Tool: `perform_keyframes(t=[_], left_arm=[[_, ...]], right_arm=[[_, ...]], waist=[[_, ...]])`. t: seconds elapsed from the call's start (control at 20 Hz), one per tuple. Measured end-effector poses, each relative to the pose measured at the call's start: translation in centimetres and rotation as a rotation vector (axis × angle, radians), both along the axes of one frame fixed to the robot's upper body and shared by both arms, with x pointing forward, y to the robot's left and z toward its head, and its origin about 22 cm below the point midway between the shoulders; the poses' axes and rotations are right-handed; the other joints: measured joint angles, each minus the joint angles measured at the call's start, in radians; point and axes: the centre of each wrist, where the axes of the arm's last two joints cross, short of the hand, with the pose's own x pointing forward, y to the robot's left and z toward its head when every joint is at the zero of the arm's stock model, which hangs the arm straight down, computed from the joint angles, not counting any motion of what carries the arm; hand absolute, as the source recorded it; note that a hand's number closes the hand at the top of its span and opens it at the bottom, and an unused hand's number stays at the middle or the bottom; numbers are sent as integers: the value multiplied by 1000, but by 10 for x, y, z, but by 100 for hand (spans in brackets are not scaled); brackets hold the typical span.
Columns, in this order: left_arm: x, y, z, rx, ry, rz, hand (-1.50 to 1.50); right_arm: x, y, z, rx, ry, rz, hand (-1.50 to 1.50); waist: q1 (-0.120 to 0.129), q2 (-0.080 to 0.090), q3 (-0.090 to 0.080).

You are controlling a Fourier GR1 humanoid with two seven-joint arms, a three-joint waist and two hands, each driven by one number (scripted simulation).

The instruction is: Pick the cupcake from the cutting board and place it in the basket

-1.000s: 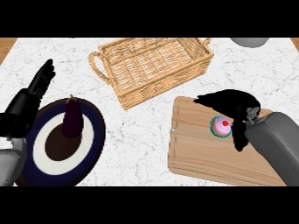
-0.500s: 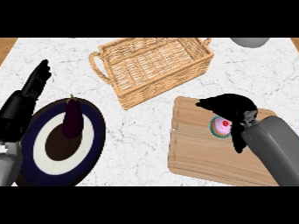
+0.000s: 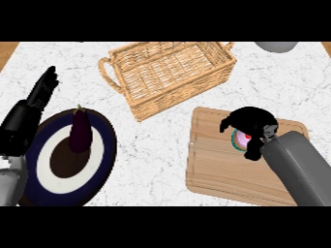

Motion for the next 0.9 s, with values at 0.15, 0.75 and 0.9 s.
perform_keyframes(t=[0.15, 0.75, 0.9], left_arm=[[3, 1, -2, 0, 3, -2, 0], [-8, 15, -1, 7, 20, 62, 0], [-12, 23, -4, 10, 34, 100, 0]], right_arm=[[0, -8, -6, 25, -4, 9, 150], [-9, -40, -34, 14, -171, -406, 150], [-18, -59, -43, -43, -234, -706, 150]], waist=[[1, -1, 0], [-71, -30, -4], [-108, -37, -6]])
